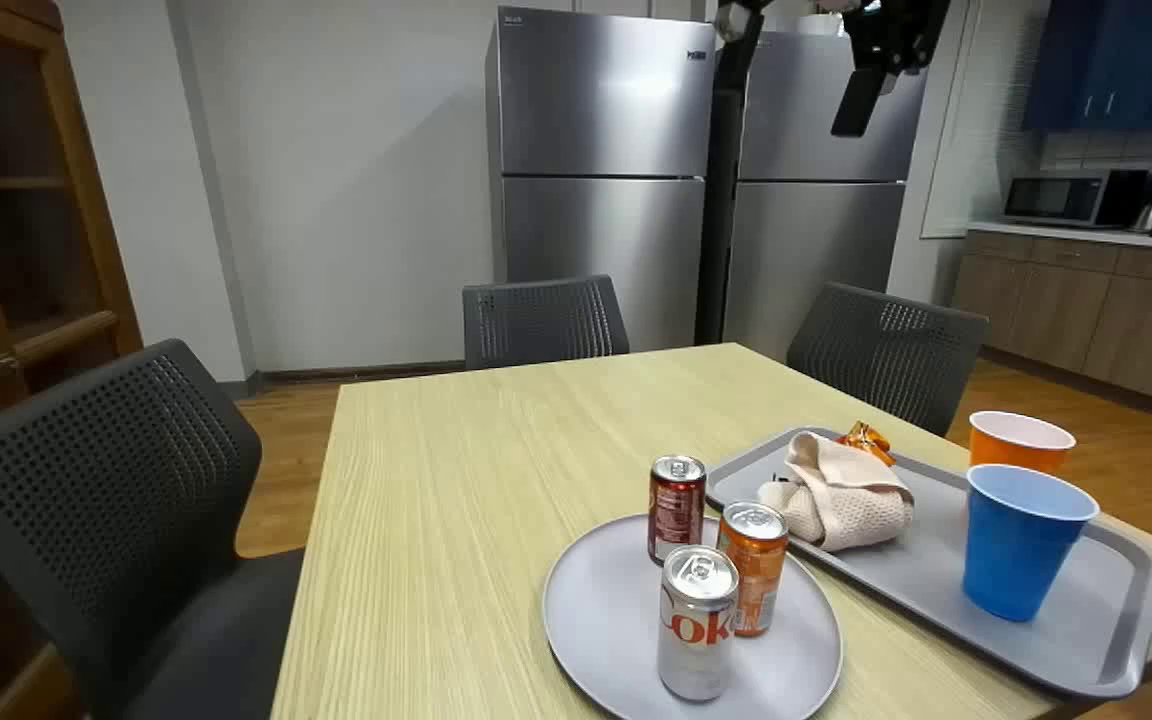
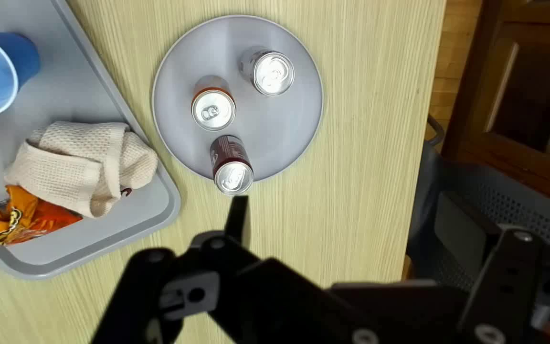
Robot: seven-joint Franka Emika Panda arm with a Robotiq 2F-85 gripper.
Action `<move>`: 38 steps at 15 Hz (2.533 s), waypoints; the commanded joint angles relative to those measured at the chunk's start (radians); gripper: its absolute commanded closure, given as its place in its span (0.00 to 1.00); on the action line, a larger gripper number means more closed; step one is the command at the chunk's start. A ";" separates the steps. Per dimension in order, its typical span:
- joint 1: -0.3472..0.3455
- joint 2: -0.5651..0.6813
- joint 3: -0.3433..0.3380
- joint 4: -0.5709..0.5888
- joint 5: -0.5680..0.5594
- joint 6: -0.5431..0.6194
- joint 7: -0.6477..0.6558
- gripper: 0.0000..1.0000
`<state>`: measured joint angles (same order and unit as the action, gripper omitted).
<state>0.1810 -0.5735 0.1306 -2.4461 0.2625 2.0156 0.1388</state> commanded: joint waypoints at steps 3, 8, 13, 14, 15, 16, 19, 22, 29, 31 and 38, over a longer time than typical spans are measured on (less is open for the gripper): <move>-0.008 0.000 0.006 0.002 0.004 -0.004 -0.003 0.00; -0.008 0.000 0.006 0.002 0.004 -0.004 -0.003 0.00; -0.014 0.004 0.013 -0.003 -0.005 0.013 0.007 0.00; -0.018 0.005 0.017 -0.006 -0.011 0.019 0.015 0.00; -0.019 0.006 0.017 -0.008 -0.011 0.024 0.016 0.00; -0.025 0.007 0.023 -0.016 -0.016 0.047 0.026 0.00; -0.038 0.022 0.029 -0.035 -0.016 0.129 0.052 0.00; -0.054 0.057 0.030 -0.051 -0.029 0.224 0.081 0.00; -0.106 0.175 0.032 -0.054 -0.098 0.387 0.168 0.00; -0.121 0.213 0.034 -0.052 -0.128 0.423 0.202 0.00; -0.175 0.339 0.045 -0.038 -0.259 0.512 0.376 0.00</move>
<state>0.0460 -0.2819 0.1459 -2.5085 0.0652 2.5044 0.4222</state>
